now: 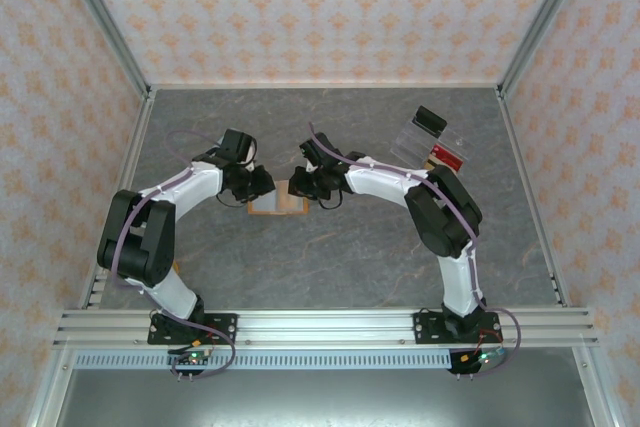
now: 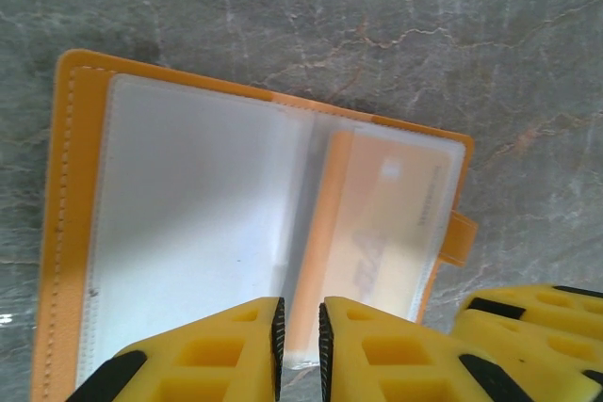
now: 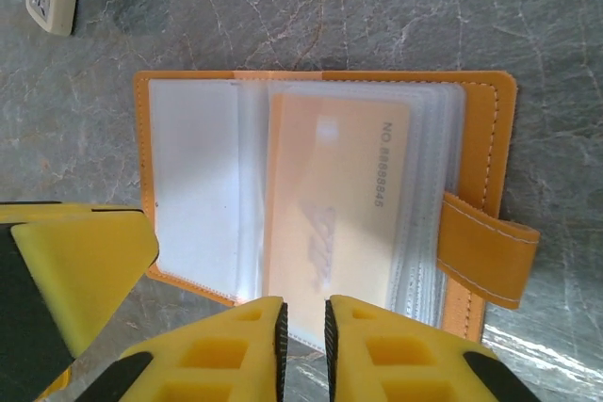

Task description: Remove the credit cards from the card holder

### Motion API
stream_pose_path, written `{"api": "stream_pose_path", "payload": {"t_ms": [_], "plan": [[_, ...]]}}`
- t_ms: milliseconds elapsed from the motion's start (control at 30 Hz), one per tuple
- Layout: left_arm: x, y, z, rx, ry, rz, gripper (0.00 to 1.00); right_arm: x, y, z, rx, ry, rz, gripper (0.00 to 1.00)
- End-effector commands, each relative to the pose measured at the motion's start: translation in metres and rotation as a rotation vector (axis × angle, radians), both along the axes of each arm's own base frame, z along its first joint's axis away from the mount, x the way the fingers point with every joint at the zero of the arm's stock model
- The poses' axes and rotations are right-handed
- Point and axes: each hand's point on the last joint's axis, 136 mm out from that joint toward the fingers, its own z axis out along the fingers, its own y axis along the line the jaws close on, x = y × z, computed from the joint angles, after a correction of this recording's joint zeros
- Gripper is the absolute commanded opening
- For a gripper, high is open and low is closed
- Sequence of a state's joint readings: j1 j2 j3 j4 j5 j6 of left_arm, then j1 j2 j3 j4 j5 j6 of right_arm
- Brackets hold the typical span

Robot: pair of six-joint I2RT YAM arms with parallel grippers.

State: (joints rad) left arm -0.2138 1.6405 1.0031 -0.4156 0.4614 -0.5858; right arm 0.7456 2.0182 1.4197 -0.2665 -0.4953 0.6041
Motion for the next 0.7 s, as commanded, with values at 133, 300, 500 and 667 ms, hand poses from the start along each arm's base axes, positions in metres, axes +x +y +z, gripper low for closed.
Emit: {"api": "stream_pose_path", "payload": {"t_ms": [133,300,500,667], "plan": [[-0.019,0.031,-0.024,0.132,0.072,0.023,0.21,0.006,-0.010,-0.009,-0.068,0.005,-0.056,0.23],[-0.025,0.035,-0.039,0.137,0.110,0.027,0.19,0.004,-0.008,-0.018,-0.077,0.031,-0.051,0.24],[-0.029,0.036,-0.048,0.144,0.134,0.027,0.18,0.003,-0.007,-0.026,-0.085,0.049,-0.039,0.25],[-0.031,0.036,-0.055,0.145,0.150,0.025,0.16,0.001,-0.002,-0.027,-0.063,0.062,-0.020,0.22]]}}
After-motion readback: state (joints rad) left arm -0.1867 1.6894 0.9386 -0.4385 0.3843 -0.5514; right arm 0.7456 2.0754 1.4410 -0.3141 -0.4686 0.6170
